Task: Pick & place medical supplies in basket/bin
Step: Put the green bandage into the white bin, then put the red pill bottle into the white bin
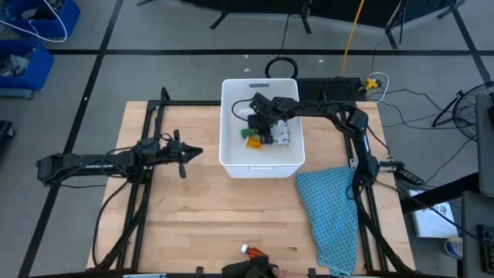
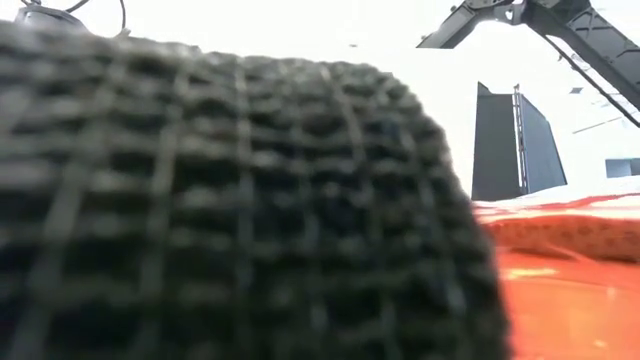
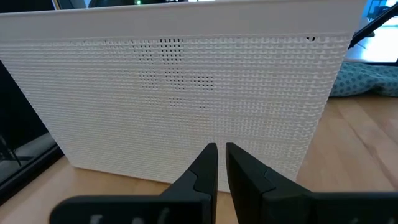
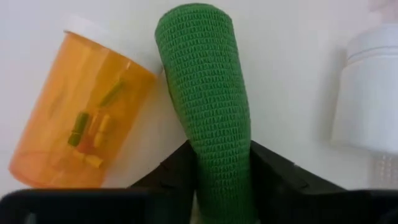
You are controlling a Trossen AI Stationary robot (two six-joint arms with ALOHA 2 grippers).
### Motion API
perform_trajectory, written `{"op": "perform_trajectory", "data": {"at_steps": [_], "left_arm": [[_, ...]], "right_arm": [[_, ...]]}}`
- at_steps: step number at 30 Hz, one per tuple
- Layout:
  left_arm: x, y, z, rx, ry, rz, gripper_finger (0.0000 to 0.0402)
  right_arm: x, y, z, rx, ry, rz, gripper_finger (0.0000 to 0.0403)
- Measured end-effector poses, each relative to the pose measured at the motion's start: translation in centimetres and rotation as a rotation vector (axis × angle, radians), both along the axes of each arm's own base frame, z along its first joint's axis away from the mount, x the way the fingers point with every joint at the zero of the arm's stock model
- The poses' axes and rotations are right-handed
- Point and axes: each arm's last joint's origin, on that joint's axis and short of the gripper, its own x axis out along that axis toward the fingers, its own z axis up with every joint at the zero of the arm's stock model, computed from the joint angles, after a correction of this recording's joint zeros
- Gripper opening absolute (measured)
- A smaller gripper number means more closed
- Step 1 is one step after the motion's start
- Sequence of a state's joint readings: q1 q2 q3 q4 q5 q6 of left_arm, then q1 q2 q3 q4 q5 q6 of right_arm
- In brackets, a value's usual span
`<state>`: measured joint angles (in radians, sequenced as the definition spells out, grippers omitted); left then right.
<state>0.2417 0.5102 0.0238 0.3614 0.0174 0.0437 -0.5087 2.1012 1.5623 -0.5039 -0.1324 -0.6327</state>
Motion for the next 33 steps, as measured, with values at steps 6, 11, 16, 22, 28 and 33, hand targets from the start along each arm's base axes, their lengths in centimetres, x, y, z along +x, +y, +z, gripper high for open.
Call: {"op": "perform_trajectory", "data": {"at_steps": [6,11,16,22,28,33], "left_arm": [[0.0,0.0,0.0,0.0,-0.001,-0.001,0.0037],[0.0,0.0,0.0,-0.003,-0.001,-0.009,0.0037],[0.0,0.0,0.0,-0.004,-0.002,-0.009,0.0037],[0.0,0.0,0.0,-0.006,-0.001,-0.009,0.0037],[0.0,0.0,0.0,-0.005,-0.001,-0.008,0.0037],[0.0,0.0,0.0,-0.006,-0.001,0.012,0.0037]], "right_arm": [[-0.1,-0.2,1.4,-0.027,-0.039,-0.069,0.0204],[-0.2,-0.3,3.2,-0.062,-0.097,-0.109,0.025],[-0.7,0.1,5.6,-0.081,-0.151,-0.114,0.0264],[-3.6,1.7,12.0,-0.145,-0.199,-0.157,0.0254],[-8.6,5.5,20.0,-0.119,-0.372,-0.151,0.0202],[-12.7,10.2,25.9,0.042,-0.646,-0.027,0.0093]]}}
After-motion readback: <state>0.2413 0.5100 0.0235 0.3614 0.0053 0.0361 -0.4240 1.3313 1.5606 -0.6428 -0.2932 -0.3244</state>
